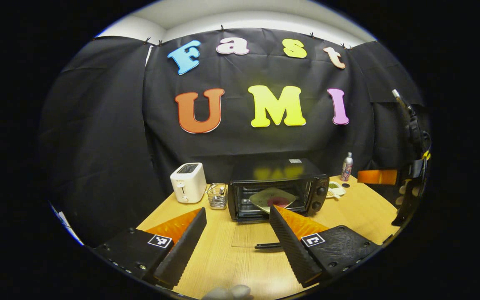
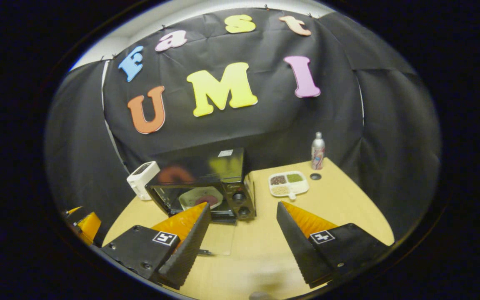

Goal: Open the electric oven with the left hand, put the food in, and close the electric oven.

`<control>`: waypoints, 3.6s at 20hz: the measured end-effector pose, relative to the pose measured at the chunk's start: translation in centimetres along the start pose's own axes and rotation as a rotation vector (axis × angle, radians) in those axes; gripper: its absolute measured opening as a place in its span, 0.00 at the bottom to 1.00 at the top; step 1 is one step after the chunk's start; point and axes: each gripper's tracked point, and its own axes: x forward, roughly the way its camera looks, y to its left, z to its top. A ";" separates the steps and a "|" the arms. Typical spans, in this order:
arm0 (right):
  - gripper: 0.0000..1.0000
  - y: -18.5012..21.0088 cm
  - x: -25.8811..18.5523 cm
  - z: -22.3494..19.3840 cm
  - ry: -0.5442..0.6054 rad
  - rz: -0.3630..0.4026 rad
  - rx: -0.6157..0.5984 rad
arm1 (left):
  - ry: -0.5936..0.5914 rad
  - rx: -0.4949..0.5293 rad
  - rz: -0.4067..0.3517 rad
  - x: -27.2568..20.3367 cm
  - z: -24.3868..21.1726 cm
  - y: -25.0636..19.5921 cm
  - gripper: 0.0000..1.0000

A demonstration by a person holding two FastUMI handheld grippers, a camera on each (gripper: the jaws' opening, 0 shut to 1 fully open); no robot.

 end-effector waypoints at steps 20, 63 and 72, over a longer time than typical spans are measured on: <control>0.96 -7.5 -8.2 1.9 0.001 -0.086 -0.174 | 0.312 -0.054 -0.133 5.5 -18.7 -10.0 0.97; 0.96 -11.8 -8.7 0.1 0.013 -0.199 -0.059 | 0.102 0.084 -0.155 17.0 -5.7 -11.1 0.97; 0.96 -10.2 -9.7 0.6 -0.008 -0.188 -0.076 | 0.072 0.053 -0.172 17.2 -3.6 -12.0 0.97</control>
